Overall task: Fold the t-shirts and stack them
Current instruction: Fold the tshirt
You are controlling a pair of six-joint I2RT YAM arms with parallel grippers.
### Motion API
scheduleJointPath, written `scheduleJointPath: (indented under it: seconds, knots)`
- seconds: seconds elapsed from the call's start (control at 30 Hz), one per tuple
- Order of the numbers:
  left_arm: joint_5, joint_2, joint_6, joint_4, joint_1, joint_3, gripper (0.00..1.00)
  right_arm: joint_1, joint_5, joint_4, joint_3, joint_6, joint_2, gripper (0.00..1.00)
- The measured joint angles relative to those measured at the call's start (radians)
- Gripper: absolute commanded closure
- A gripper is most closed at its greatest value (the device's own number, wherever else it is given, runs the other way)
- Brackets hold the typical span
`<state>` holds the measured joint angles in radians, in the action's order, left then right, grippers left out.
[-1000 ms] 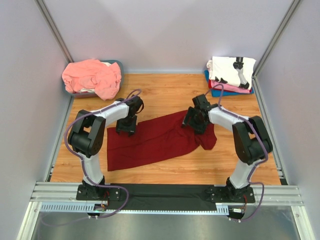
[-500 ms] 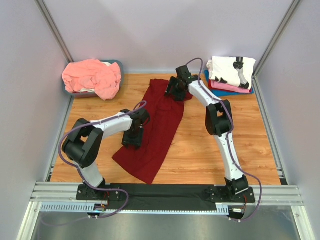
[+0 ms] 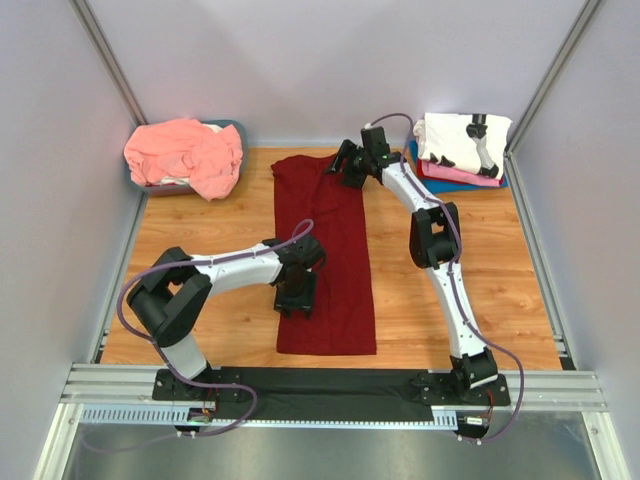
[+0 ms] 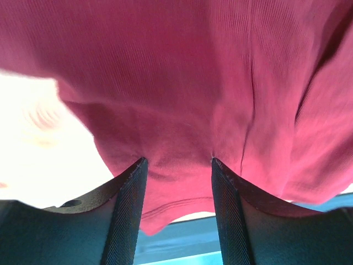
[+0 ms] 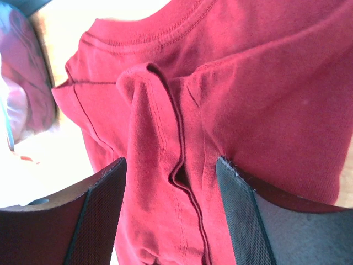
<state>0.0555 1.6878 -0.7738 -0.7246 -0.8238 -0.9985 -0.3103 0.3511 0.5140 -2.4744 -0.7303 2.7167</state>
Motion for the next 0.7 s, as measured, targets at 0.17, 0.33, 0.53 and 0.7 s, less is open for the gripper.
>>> scheduleJointPath:
  seconds: [0.17,0.33,0.53,0.7]
  knots:
    - [0.012,-0.094,-0.068,0.036,-0.044,0.108,0.43,0.008,0.0,-0.049,0.024,-0.02,0.0,0.32]
    - [0.011,-0.171,-0.126,0.04,-0.105,0.18,0.42,0.015,0.027,-0.088,0.043,-0.033,0.0,0.31]
    - [-0.054,-0.207,-0.14,-0.074,-0.134,0.151,0.4,0.019,0.055,-0.15,0.114,-0.036,-0.034,0.26]
    - [-0.146,-0.256,-0.128,-0.168,-0.134,0.063,0.38,0.019,0.064,-0.129,0.204,-0.019,-0.102,0.23]
